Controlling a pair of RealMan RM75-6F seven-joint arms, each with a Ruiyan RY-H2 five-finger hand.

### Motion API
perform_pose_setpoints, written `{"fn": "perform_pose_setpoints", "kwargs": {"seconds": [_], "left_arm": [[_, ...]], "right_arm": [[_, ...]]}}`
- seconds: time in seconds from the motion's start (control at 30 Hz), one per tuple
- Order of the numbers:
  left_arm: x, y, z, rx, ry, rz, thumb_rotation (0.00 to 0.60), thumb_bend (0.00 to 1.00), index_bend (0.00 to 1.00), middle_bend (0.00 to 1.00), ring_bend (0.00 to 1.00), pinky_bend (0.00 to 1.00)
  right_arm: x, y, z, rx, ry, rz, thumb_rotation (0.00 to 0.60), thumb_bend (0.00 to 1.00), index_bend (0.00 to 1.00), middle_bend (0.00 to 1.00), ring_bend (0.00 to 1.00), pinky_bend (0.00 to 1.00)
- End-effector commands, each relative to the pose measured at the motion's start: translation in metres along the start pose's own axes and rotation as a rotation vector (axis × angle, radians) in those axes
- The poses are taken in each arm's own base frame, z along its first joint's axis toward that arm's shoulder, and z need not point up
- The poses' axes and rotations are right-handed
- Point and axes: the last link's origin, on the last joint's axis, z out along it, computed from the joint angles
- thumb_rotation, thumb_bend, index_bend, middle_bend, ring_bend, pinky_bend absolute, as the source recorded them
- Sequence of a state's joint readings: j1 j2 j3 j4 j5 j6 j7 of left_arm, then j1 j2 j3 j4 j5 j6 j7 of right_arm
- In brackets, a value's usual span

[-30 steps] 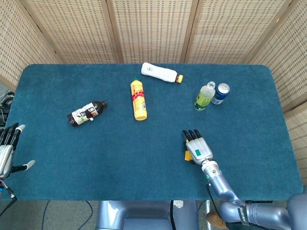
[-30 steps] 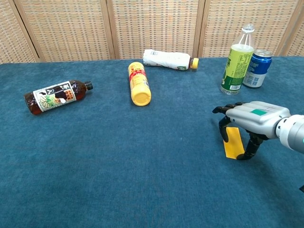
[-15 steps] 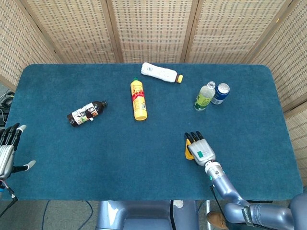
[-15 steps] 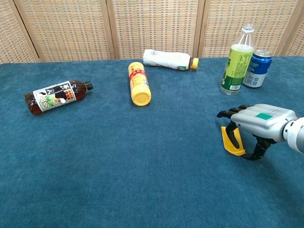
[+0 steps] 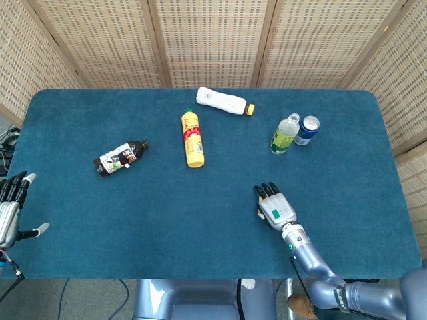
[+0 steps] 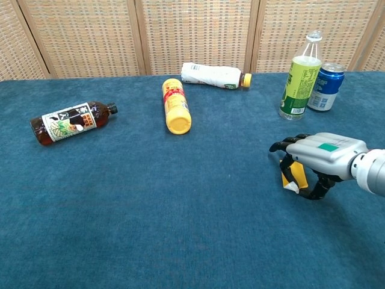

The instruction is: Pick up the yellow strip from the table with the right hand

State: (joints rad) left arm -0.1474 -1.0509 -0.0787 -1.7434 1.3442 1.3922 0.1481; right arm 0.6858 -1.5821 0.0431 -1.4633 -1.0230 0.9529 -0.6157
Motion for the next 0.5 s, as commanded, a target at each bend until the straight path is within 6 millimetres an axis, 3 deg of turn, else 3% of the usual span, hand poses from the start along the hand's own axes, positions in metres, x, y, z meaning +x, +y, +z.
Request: {"fn": "perform_pose_setpoints", "kwargs": {"seconds": [0.03, 0.3, 0.5], "left_arm": [[0.0, 0.0001, 0.0001, 0.0, -0.001, 0.0, 0.6, 0.0, 0.0, 0.0, 0.0, 0.0], [0.0007, -0.0001, -0.0002, -0.001, 0.001, -0.003, 0.6, 0.0, 0.0, 0.0, 0.0, 0.0], [0.0008, 0.0001, 0.0, -0.002, 0.0, -0.004, 0.6, 0.0, 0.0, 0.0, 0.0, 0.0]], "right_arm": [[0.0012, -0.0027, 0.0, 0.006, 0.0, -0.001, 0.6, 0.49, 0.6, 0.06, 0.0, 0.0], [0.0017, -0.006, 0.0021, 0.004, 0.018, 0.003, 0.6, 0.54, 0.7, 0.09, 0.0, 0.0], [0.0067, -0.0063, 0.0035, 0.006, 0.044, 0.013, 0.6, 0.58, 0.71, 0.11, 0.0, 0.0]]}}
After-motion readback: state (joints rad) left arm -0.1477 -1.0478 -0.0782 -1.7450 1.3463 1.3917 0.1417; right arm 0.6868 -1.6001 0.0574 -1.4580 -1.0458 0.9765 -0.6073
